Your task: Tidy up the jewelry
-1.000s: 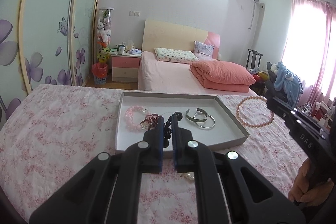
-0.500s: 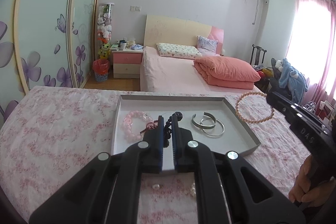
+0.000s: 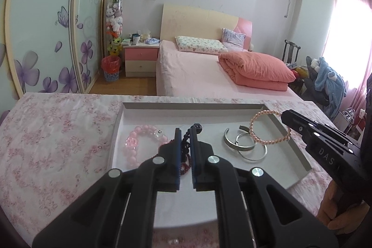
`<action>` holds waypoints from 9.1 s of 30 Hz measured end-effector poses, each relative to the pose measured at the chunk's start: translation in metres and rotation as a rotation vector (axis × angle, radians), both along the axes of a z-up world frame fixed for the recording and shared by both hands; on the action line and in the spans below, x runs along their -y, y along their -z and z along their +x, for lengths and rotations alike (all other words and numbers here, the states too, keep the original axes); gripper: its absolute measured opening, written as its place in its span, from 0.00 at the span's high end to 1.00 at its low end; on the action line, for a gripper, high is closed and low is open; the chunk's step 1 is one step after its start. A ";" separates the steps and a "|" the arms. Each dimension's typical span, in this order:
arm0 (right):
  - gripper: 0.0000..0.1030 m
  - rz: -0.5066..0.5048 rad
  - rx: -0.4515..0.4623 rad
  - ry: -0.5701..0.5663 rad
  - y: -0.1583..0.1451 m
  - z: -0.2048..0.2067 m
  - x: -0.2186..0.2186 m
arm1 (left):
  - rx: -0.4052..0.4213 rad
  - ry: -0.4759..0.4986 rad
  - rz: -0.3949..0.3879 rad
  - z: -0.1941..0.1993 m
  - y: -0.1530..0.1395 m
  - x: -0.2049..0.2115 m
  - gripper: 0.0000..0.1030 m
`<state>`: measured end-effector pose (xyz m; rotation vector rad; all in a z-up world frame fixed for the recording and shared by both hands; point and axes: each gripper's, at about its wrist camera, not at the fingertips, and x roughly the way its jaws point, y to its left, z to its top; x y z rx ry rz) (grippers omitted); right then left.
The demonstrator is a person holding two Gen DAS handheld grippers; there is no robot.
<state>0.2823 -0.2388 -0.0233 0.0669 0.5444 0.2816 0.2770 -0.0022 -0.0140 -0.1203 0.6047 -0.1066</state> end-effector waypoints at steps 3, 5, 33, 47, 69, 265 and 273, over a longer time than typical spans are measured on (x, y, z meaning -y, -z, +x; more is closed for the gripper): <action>0.93 0.002 -0.020 -0.005 0.003 0.008 -0.001 | -0.014 -0.001 0.006 0.010 0.006 0.002 0.92; 0.93 0.003 -0.037 -0.010 0.006 0.012 -0.001 | -0.023 -0.003 0.008 0.015 0.010 0.002 0.92; 0.62 -0.036 -0.152 -0.020 0.029 -0.050 0.029 | -0.090 -0.044 -0.038 -0.046 0.022 -0.035 0.76; 0.72 -0.111 -0.281 -0.112 0.062 -0.074 0.011 | -0.120 -0.034 -0.025 -0.073 0.037 -0.039 0.73; 0.85 -0.173 -0.321 0.045 0.070 -0.075 0.041 | -0.150 0.026 -0.002 -0.081 0.041 -0.026 0.65; 0.65 -0.216 -0.299 -0.231 0.070 -0.095 -0.005 | -0.083 0.005 0.033 -0.037 0.015 0.015 0.64; 0.78 -0.205 -0.306 -0.148 0.069 -0.088 0.012 | -0.084 0.009 0.032 -0.038 0.015 0.015 0.63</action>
